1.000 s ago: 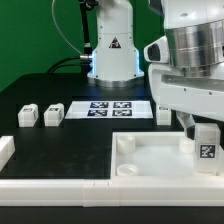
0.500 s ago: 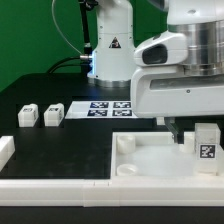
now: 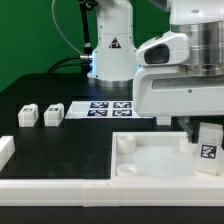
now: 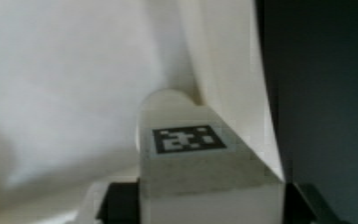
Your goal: Assemble one leg
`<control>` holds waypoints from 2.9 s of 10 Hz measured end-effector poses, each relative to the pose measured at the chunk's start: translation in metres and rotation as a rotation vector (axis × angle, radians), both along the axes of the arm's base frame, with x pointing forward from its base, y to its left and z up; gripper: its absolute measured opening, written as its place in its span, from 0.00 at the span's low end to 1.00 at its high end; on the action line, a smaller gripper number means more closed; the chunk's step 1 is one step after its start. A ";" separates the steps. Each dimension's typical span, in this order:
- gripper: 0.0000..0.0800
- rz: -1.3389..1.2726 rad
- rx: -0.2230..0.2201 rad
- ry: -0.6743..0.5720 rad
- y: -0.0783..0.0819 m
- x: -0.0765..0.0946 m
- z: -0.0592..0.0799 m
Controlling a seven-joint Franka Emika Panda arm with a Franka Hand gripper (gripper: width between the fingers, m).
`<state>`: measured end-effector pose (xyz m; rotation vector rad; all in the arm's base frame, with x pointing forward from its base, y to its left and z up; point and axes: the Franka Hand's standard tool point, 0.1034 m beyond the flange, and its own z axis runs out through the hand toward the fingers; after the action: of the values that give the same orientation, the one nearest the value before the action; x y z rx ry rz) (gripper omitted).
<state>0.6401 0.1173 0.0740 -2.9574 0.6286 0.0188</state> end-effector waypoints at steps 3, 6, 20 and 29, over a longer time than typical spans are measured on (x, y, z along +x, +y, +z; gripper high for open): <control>0.38 -0.577 0.025 0.051 0.002 -0.001 -0.002; 0.37 -0.949 0.072 0.113 0.005 -0.001 -0.002; 0.81 0.490 -0.048 -0.072 -0.004 0.000 -0.004; 0.36 -0.852 0.040 0.087 -0.002 0.000 -0.005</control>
Offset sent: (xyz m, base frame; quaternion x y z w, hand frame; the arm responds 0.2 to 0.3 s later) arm 0.0083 0.0056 0.0023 0.0407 0.0243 0.5259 0.8492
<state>0.6397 0.1152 0.0689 -2.4148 1.7927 0.0806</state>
